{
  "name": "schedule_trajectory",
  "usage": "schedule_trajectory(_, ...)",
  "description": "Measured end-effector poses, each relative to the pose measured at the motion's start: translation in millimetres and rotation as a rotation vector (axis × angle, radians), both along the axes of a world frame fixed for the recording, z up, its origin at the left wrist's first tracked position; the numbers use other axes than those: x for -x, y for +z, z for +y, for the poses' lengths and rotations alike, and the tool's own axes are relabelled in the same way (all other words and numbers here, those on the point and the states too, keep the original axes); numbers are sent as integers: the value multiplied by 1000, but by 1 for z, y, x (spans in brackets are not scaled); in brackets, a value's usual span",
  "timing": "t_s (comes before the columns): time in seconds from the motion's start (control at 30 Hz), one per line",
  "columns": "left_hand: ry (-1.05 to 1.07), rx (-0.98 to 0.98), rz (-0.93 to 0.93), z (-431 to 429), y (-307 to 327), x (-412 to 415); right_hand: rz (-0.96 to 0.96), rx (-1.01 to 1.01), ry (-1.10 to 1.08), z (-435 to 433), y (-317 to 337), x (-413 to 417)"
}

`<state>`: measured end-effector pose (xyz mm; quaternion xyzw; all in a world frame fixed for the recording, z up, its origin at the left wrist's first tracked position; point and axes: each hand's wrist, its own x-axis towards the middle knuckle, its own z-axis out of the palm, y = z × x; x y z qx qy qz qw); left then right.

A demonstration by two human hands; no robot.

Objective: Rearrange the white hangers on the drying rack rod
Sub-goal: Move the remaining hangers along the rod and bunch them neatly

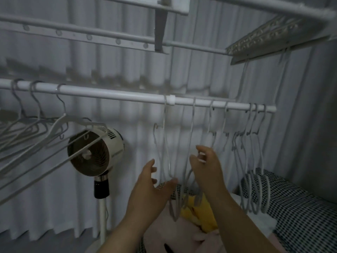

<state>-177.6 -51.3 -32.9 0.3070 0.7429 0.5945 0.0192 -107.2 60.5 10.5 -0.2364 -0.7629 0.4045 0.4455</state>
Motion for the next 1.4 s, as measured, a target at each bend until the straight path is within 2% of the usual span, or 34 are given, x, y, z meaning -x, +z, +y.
schedule_trajectory(0.13,-68,8,-20,22,1,-12,-54,-33,26,8,-2,5)
schedule_trajectory(0.2,-65,19,-31,29,2,-16,-88,-118,-22,12,-3,8)
schedule_trajectory(0.37,-34,-24,-122,28,5,-18,-303,-403,-202,23,-5,12)
schedule_trajectory(0.5,15,-114,-198,16,12,-15,-482,-500,-270,32,2,17)
schedule_trajectory(0.63,85,-137,-114,1,14,-8,-506,-584,-319,29,2,21)
schedule_trajectory(0.93,69,-151,-43,-28,21,10,-172,-450,-82,3,15,28)
schedule_trajectory(1.1,115,-118,-43,-63,19,34,-152,-288,31,-26,14,47)
schedule_trajectory(1.4,194,-49,-40,-128,18,70,-127,-176,192,-95,11,98)
